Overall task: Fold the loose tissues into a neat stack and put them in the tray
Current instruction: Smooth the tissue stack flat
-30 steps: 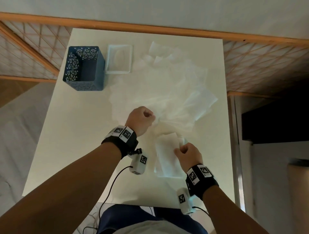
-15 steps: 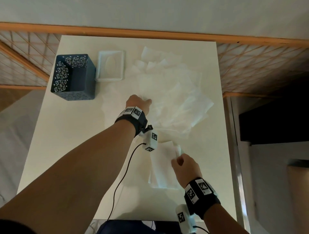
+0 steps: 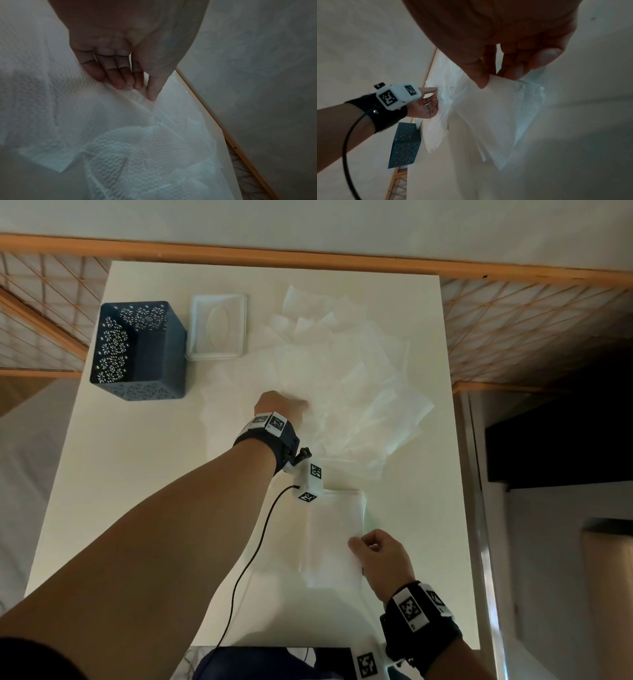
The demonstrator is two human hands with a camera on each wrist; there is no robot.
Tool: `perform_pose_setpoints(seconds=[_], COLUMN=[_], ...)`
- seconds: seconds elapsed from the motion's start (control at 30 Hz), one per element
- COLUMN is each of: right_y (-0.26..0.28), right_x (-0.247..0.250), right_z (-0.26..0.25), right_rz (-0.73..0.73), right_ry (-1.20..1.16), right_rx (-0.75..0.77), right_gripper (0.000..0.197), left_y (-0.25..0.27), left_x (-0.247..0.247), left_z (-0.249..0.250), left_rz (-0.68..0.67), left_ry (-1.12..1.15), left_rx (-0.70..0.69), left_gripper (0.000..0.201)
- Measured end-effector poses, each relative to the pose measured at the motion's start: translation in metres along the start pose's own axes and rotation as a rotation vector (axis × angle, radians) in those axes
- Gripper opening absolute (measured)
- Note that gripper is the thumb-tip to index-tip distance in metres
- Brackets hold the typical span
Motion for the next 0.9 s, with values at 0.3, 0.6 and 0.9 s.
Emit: perform_pose_setpoints(seconds=[0.3,0.6,0.9], right_y=[-0.009,-0.005,0.023], right_x=[0.000,0.004,0.030], right_z=[0.000,-0.007,-0.059], right_rz=[0.049,0.092,0.107], right_ry=[-0.042,0.159,0.271], right_rx=[-0.005,-0.054,0.069], right_gripper=[0.027,0.035,0.036], left_y=[0.001,-0.012,-0.003], left_x=[-0.003,-0.012,-0.008], left_z=[-0.001,-0.001,0.003], left_rz=[0.074,0.075,0.086], left_ry=[0.001,-0.064,-0.138], left_rx=[0.098,0.078,-0.042], left_gripper=[0.084,0.046,0.015])
Point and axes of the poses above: each hand's wrist, its own y-axis away from the middle knuckle, its own x-axis out of the back of the hand, z = x × y, the point moved 9 cm from there along -y, towards the middle knuckle, and after that the axes turned 13 degrees about -z, right-handed, at the moved point
